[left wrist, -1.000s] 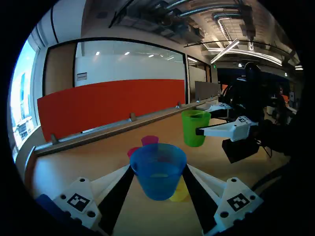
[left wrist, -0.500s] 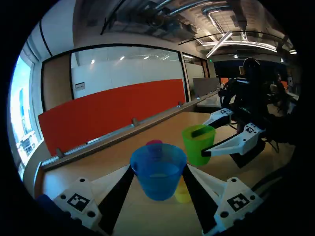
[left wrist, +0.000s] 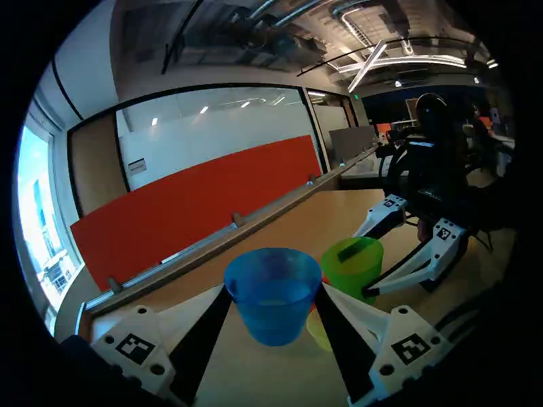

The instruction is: Pour water

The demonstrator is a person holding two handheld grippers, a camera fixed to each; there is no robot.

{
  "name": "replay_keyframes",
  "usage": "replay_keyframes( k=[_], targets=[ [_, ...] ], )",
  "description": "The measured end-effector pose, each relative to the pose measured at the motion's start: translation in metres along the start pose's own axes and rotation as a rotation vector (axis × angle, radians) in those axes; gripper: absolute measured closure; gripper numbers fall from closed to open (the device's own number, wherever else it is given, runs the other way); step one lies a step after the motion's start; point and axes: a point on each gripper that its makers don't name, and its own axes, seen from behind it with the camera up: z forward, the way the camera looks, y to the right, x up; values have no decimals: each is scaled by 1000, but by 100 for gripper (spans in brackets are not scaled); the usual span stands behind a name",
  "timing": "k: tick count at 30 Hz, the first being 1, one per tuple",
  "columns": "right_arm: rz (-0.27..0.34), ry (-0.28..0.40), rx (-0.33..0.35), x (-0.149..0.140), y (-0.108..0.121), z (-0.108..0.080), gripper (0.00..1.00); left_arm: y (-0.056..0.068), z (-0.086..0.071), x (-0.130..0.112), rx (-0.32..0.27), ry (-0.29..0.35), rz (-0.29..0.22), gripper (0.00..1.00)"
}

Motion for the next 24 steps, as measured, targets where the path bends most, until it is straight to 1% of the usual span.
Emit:
replay_keyframes(
  k=[11, 20, 24],
  targets=[
    [6, -6, 39, -3, -16, 3, 10, 1, 3, 9, 8, 3, 79, 16],
    [8, -6, 61, -6, -25, 4, 10, 3, 2, 14, 13, 0, 159, 15],
    [7, -7, 67, -6, -27, 4, 10, 5, 2, 16, 8, 0, 178, 15]
  ],
)
